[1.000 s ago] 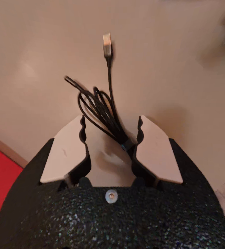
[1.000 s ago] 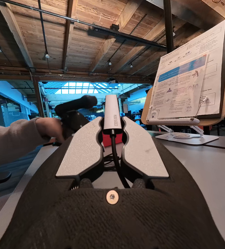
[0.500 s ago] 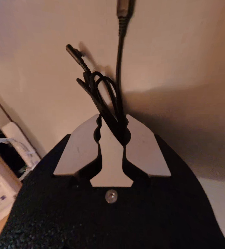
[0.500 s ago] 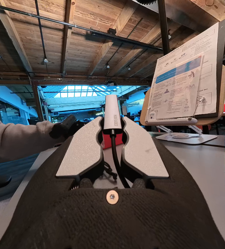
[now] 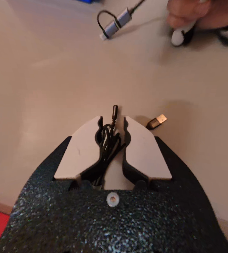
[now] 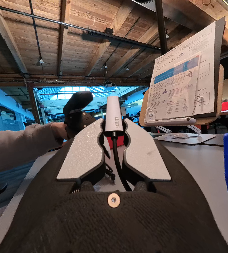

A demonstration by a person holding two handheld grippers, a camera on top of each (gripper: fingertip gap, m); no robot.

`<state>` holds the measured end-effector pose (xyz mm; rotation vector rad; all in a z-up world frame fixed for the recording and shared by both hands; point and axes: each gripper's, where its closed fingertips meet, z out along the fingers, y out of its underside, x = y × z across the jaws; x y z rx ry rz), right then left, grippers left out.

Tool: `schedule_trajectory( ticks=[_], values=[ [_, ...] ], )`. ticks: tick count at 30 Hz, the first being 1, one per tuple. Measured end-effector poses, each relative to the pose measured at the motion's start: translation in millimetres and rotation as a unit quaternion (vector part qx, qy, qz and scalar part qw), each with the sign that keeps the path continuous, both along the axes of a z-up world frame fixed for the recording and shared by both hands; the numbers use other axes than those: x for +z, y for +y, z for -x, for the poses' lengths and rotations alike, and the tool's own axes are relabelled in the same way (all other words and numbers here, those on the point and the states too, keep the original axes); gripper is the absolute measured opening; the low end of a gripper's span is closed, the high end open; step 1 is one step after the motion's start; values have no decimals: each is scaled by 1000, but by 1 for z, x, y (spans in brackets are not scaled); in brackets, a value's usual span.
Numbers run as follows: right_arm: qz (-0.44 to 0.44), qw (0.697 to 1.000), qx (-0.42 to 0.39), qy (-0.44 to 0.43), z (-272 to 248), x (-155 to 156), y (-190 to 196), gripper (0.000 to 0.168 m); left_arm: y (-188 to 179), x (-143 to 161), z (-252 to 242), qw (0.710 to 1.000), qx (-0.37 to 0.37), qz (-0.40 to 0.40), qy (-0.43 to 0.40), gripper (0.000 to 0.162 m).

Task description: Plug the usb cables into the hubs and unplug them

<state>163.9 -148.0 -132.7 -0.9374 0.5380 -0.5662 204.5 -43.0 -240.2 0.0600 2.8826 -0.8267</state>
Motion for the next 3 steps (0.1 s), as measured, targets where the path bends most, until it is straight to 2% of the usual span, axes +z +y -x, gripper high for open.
schedule_trajectory(
  ticks=[1, 3],
  values=[
    [-2, 1000, -5, 6, -2, -1, -1, 24, -2, -8, -2, 1000, 0, -21, -5, 24],
    [-3, 1000, -7, 15, -4, -2, -2, 24, -5, -24, -6, 999, 5, -51, -6, 24]
  ],
)
